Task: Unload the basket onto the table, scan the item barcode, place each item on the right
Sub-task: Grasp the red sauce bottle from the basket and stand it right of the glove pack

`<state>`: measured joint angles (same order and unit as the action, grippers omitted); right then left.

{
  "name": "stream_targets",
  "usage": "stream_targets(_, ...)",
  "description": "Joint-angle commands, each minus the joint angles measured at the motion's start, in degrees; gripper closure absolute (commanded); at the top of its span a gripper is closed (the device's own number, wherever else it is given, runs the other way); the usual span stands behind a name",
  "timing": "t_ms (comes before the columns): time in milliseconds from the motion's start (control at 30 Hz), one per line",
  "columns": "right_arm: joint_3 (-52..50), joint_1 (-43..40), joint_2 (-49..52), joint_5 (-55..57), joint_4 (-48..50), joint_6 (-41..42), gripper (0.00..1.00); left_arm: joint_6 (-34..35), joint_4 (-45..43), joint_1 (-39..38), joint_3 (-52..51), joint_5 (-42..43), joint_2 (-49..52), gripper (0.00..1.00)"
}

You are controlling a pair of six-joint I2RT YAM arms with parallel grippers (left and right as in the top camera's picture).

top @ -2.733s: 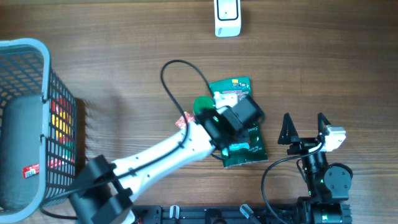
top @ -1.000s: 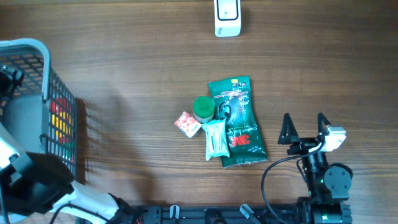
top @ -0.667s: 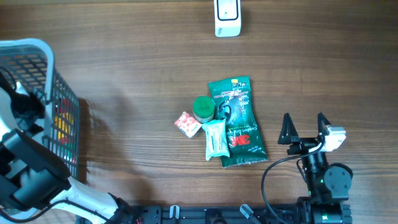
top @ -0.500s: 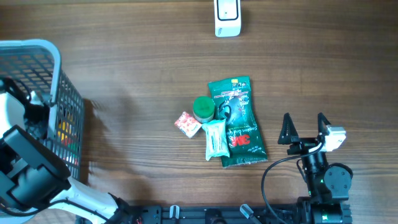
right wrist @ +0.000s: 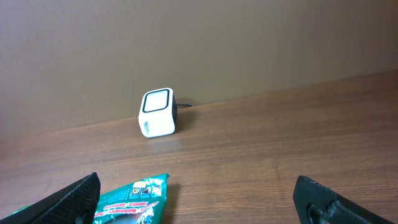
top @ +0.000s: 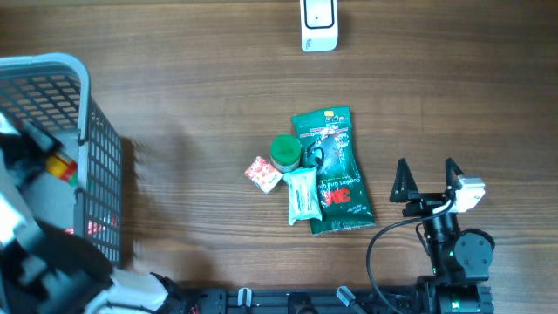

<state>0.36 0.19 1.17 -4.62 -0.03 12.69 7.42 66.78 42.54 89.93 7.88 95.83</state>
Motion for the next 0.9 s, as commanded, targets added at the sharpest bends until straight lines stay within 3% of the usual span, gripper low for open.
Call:
stream_targets(0,-0.1,-0.1,-0.2,0.4,0.2,-0.6,0.00,2.5,0.0,0.3,7.7,3.3,-14.3,0.48)
stream_targets(133,-0.1,-0.1,-0.2,0.4,0.2,-0.6,0.00,3.7,-8.1,-1.0,8.4,13.8,-33.5,0.48)
stream_targets(200,-0.1,-0.1,-0.2,0.4,0.2,-0.7,0.00,3.3,-11.7,-6.7,8.4,29.6,-41.5,0.47)
stream_targets(300,-0.1,-0.1,-0.2,0.4,0.2,-0.6,0.00,3.3,-6.8,-16.2,8.3,35.0,-43.9,0.47)
stream_targets(400,-0.1,-0.1,-0.2,0.4,0.2,-0.7,0.00,3.3,-3.7,-25.4,3.4,35.1,-43.7,0.48)
stream_targets(533,-0.1,-0.1,-0.2,0.4,0.2,-0.7,0.00,3.7,-6.2,-36.0,-11.1,34.2,-43.2,0.50)
stream_targets(633,-0.1,-0.1,-0.2,0.4,0.2,-0.7,0.00,11.2,-24.4,-48.4,-26.9,34.2,-38.9,0.51)
stream_targets(700,-0.1,-0.1,-0.2,0.4,0.2,-0.7,0.00,14.8,-33.5,-54.5,-30.3,32.7,-35.0,0.51)
stream_targets(867,-0.1,-0.1,-0.2,0.4,0.2,-0.7,0.00,22.6,-53.4,-75.3,-31.3,17.4,-14.5,0.50)
